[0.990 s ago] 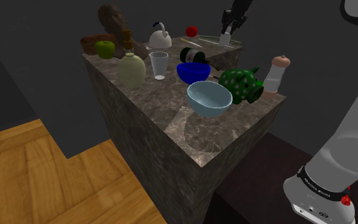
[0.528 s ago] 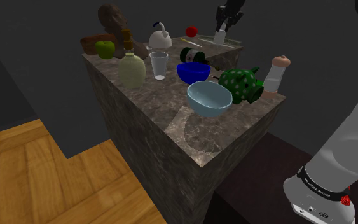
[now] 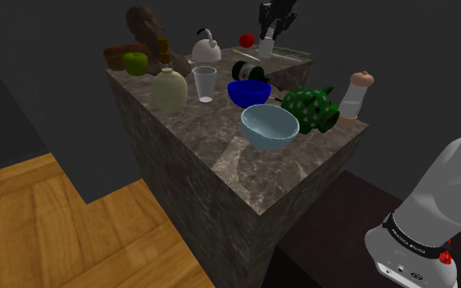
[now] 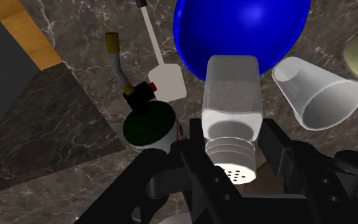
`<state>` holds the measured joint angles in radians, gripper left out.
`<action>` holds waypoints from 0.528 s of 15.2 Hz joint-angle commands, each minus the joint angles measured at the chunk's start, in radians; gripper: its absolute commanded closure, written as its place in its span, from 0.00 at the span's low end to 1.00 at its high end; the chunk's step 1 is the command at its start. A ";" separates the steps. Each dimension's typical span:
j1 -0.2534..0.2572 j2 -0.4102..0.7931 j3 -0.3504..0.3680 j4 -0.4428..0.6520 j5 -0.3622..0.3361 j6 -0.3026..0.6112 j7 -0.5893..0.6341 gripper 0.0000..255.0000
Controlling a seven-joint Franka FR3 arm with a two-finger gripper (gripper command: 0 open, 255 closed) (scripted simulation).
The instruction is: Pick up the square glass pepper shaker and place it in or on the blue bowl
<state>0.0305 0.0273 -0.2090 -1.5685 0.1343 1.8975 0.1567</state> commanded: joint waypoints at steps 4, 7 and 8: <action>0.061 0.000 0.056 0.015 -0.039 -0.001 0.126 1.00; 0.062 -0.009 0.057 -0.037 -0.040 0.042 0.124 1.00; 0.062 -0.012 0.057 -0.054 -0.040 0.056 0.123 1.00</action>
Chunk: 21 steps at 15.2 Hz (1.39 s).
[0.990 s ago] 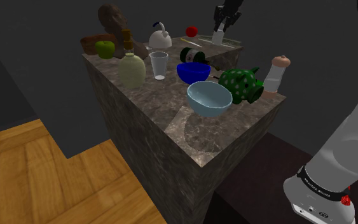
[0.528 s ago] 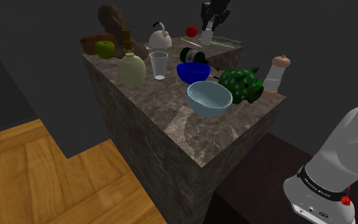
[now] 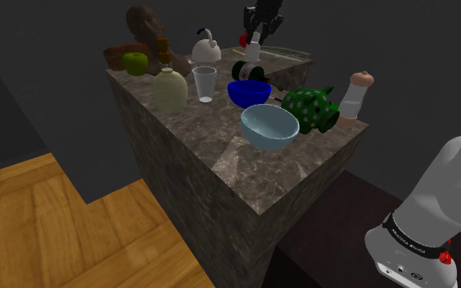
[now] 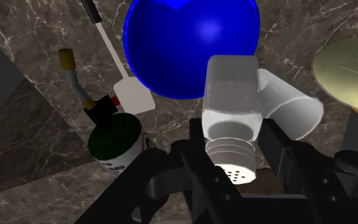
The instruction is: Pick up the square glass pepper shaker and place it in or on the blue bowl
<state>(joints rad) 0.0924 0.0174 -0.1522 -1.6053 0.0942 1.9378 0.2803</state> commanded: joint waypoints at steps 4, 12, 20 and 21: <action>0.001 -0.010 0.001 -0.081 0.000 0.072 -0.004 1.00; 0.002 -0.015 0.002 -0.195 0.004 0.180 -0.014 1.00; 0.003 -0.014 0.002 -0.220 0.006 0.206 -0.016 1.00; 0.003 -0.014 0.002 -0.220 0.006 0.206 -0.016 1.00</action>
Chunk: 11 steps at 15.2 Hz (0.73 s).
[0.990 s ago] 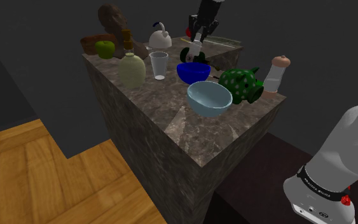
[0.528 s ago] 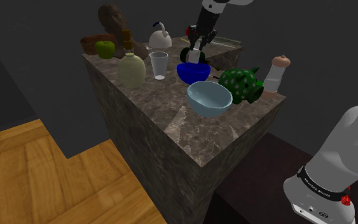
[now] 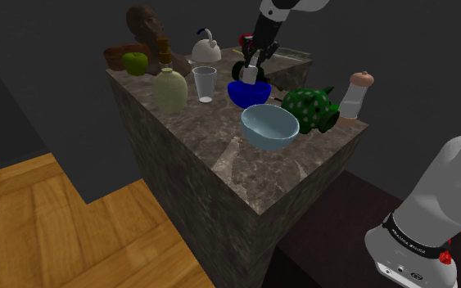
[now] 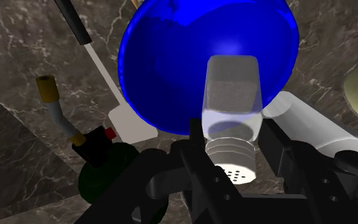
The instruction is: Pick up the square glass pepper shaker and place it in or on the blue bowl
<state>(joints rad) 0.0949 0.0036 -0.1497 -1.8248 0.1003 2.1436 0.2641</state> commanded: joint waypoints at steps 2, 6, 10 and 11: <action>0.000 0.000 0.000 0.000 0.000 0.000 0.000 0.00; 0.000 0.000 0.000 0.000 0.000 0.000 0.000 0.00; -0.003 -0.048 -0.003 0.063 -0.012 -0.111 0.008 0.00; -0.003 -0.048 -0.003 0.063 -0.012 -0.111 0.008 0.00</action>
<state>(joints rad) 0.0937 -0.0408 -0.1508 -1.7682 0.0886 2.0449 0.2739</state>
